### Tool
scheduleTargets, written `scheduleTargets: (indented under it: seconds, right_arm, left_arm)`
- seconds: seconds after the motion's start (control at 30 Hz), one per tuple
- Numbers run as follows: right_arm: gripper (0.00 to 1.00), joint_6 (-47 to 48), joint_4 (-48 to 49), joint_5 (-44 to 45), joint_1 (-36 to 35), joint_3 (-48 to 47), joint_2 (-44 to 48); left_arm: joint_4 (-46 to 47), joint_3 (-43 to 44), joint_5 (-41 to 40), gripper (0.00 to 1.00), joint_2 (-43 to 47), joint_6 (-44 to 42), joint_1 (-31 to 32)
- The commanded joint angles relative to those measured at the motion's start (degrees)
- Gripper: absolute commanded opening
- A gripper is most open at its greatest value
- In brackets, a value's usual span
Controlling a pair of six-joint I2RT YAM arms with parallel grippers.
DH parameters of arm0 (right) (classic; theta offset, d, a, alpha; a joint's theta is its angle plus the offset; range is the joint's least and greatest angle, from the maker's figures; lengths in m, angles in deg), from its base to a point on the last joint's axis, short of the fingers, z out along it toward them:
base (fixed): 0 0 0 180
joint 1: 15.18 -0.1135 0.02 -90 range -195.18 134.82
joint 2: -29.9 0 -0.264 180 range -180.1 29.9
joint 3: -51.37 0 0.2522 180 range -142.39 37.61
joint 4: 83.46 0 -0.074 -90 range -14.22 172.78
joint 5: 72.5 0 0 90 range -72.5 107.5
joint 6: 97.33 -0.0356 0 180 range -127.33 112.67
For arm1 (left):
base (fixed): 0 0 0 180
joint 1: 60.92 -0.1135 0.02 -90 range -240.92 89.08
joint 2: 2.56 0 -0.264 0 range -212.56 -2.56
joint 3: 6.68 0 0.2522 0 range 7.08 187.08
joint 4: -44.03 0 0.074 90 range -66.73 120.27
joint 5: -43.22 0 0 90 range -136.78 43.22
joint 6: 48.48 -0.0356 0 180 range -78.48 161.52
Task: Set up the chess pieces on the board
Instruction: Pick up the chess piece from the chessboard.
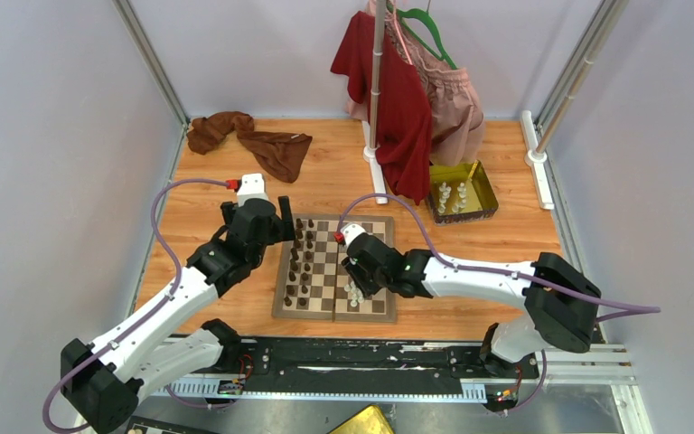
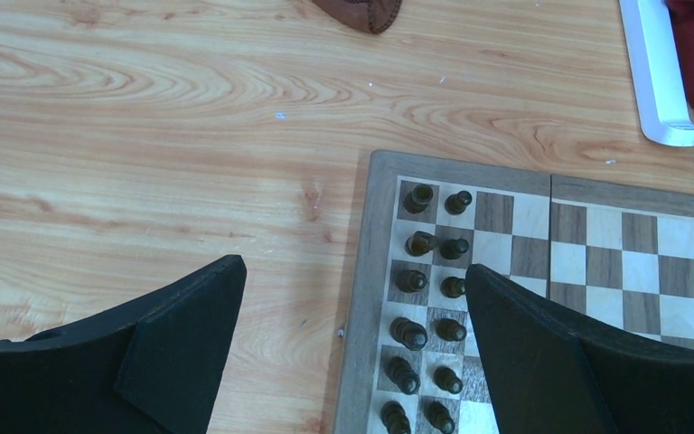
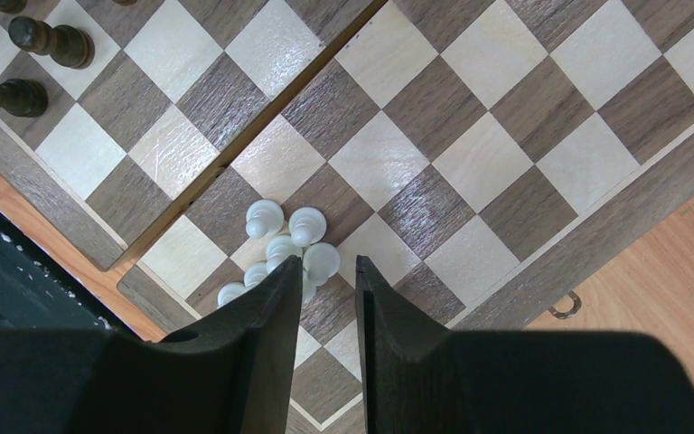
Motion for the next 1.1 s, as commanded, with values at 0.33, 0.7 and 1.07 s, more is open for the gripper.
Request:
scheduleTargets:
  seconds: [0.33, 0.7, 1.07]
  right_arm:
    - [0.24, 0.36, 0.22, -1.87, 1.92, -0.56, -1.46]
    - [0.0, 0.7, -1.02, -1.07, 2.28, -1.62, -1.61]
    - [0.0, 2.05, -1.5, -0.73, 9.36, -6.37, -2.87]
  left_arm:
    - [2.78, -0.39, -0.17, 1.0, -1.33, 0.94, 0.44]
    - [3.09, -0.77, -0.3, 1.0, -2.06, 1.03, 0.46]
    - [3.19, -0.83, -0.43, 1.0, -2.05, 1.01, 0.48]
